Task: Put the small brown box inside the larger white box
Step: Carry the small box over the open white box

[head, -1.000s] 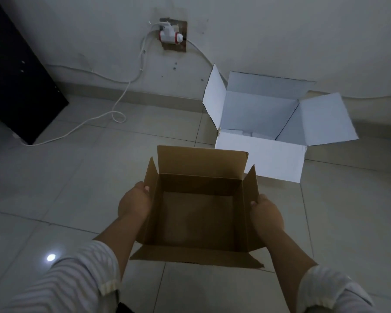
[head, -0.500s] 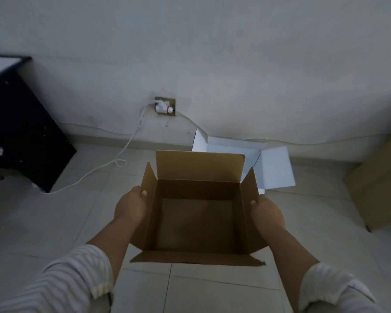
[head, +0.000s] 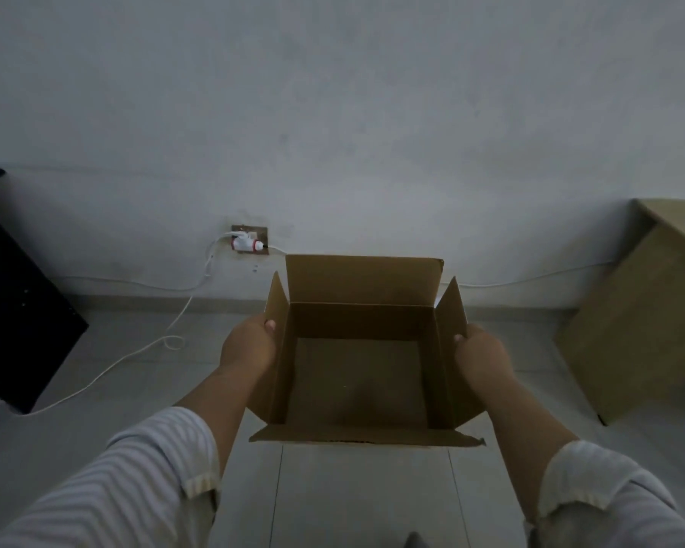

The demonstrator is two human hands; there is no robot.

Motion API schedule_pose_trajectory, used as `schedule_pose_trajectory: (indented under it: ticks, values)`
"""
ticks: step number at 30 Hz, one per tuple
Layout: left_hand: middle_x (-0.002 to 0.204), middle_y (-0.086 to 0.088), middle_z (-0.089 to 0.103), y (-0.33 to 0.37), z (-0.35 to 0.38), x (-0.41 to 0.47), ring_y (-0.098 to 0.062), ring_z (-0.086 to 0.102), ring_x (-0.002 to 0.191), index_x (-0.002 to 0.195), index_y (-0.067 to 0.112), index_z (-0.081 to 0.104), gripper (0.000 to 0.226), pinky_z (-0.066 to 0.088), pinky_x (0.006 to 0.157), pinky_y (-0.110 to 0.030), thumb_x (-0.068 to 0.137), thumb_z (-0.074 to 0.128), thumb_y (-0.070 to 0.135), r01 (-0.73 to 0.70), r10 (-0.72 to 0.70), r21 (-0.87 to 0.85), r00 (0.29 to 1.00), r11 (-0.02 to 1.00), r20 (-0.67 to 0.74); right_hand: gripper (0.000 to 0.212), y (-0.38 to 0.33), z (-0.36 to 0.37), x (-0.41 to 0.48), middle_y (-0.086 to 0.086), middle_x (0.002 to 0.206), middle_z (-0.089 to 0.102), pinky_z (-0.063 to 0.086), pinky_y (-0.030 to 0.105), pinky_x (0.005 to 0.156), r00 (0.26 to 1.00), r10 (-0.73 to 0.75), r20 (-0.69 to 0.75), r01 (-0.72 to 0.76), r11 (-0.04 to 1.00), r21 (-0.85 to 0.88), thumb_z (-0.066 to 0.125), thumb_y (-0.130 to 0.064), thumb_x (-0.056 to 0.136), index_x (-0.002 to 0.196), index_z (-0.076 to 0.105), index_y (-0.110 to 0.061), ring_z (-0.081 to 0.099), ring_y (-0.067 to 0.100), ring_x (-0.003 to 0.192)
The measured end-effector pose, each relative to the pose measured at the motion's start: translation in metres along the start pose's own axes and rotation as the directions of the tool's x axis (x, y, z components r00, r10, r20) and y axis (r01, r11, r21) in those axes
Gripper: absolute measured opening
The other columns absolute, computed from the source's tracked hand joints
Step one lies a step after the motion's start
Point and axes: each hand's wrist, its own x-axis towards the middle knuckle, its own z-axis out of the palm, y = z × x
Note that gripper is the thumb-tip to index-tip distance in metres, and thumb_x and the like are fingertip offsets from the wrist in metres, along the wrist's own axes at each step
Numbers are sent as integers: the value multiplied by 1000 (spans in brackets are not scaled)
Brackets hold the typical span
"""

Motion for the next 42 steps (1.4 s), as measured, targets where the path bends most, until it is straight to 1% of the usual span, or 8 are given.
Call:
schedule_pose_trajectory:
  ticks: [4,11,18,21,28,35,40,42]
  values:
    - [101,-16,65,33,45,41,-30,60,94,108,6,58,35,41,72,-35,100,32,29,42,-43,24,999,999,19,20,24,7,69,7,79,56,38,28,56,999,-1,34,1,1000,3,41,-22,96,103,51,-7,53,15,65]
    - [98,-15,65,73,128,111,-25,58,83,108,8,56,30,41,69,-34,100,34,26,72,-72,28,997,997,9,18,49,36,190,9,81,59,49,36,68,992,-16,122,20,999,-30,42,-23,96,100,51,-8,60,24,75]
    - [104,-16,65,73,194,173,-31,61,93,113,8,55,32,42,71,-34,100,34,28,142,-143,36,989,989,38,20,71,86,274,12,82,58,53,46,72,982,17,186,-16,1000,-8,41,-25,96,98,51,-7,60,28,77]
    - [104,-18,65,72,222,201,-33,61,94,114,7,55,33,42,71,-35,100,33,28,119,-121,57,992,991,43,20,76,111,299,11,80,57,53,46,73,980,39,193,-35,999,-26,40,-25,96,97,49,-7,60,29,77]
    - [93,-16,64,62,269,241,-31,61,84,106,5,55,31,40,67,-35,100,32,26,80,-81,81,997,994,15,18,78,163,333,6,73,52,48,37,64,984,46,170,-45,999,-10,39,-24,97,98,47,-8,57,25,68]
    - [94,-16,65,49,302,261,-33,63,86,107,7,55,32,41,67,-34,100,32,27,72,-71,82,997,994,-14,19,80,204,347,-2,63,47,41,32,60,986,67,151,-67,998,-5,37,-27,97,94,46,-11,51,18,58]
    - [102,-19,66,51,303,287,-36,62,94,114,5,55,34,41,72,-34,101,32,27,62,-60,102,998,993,-24,19,71,210,366,-1,61,41,39,34,61,992,27,121,-26,1000,-12,35,-25,98,95,45,-8,48,23,63]
    - [101,-19,66,50,302,293,-35,62,93,113,6,55,33,42,71,-35,101,32,27,55,-53,92,998,994,-33,20,69,210,371,2,66,46,39,34,62,995,12,100,-11,1000,-2,35,-24,98,97,45,-7,50,23,65]
